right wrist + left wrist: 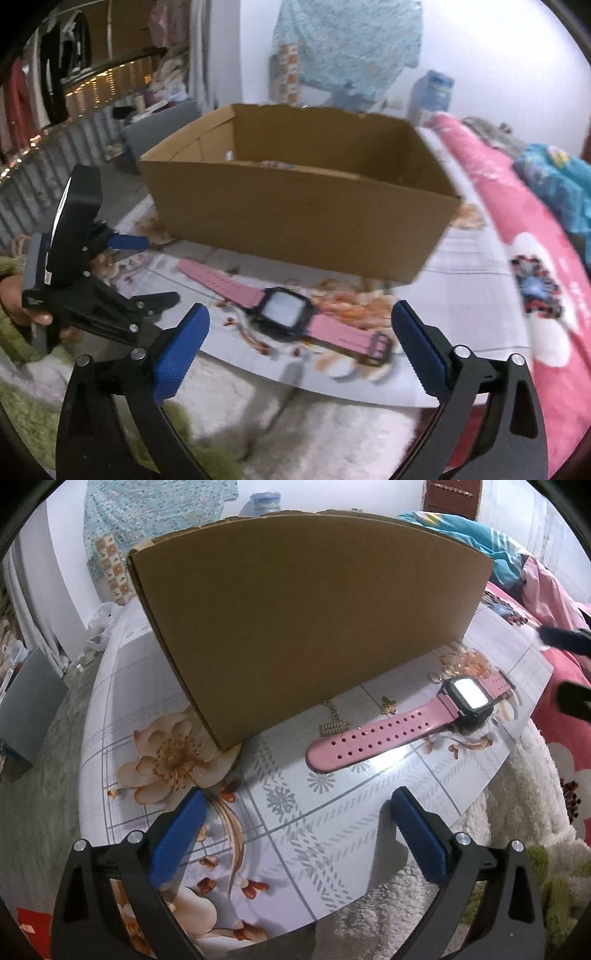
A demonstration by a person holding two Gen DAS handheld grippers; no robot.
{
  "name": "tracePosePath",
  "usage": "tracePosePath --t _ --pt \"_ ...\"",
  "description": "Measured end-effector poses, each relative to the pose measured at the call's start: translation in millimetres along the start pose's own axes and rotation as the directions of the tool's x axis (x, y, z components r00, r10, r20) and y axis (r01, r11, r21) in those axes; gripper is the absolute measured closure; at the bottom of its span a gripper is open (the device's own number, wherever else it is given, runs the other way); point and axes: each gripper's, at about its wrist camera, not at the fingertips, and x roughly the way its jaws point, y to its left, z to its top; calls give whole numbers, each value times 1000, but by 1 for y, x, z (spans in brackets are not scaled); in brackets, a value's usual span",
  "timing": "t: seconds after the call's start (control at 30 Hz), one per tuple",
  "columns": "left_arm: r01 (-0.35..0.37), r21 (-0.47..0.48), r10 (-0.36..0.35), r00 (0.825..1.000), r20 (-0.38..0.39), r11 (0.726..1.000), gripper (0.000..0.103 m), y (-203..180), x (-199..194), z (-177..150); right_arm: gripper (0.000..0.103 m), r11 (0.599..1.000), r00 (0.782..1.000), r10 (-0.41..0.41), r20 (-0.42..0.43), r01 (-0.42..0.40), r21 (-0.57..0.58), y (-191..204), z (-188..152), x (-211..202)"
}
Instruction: Organize jewelry
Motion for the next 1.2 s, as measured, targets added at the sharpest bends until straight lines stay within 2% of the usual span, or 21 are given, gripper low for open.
tracePosePath --t 0.03,0.1,0.2,0.43,0.63,0.7,0.93,1.03,1.2 --pt "0 8 0 1000 -1 1000 5 -1 0 1 32 1000 1000 19 -24 -19 -1 0 2 8" --pt "1 21 -1 1000 -3 1000 5 -4 2 3 38 998 997 55 -60 -56 -15 4 3 20" --pt "16 25 -16 1000 2 1000 4 -4 4 4 44 995 993 54 -103 -62 -80 14 4 34" --pt "28 47 -29 999 20 998 4 -1 3 2 48 977 986 8 -164 -42 -209 28 0 51" --pt "28 74 -32 998 50 997 6 -2 -1 -3 52 967 984 -25 -174 -20 -254 36 -4 50" --pt "29 105 -36 997 70 994 12 -6 -6 -6 52 966 983 -19 -182 -29 -258 40 -6 47" --pt "73 223 -104 986 130 972 16 -32 -21 -7 52 957 982 -20 -188 -36 -287 58 -17 39" --pt "92 259 -130 982 134 962 23 -41 -22 -7 53 957 982 -18 -187 -37 -289 64 -24 34" --pt "100 306 -140 984 112 947 41 -52 -16 -7 53 962 982 6 -188 -57 -267 66 -29 29"
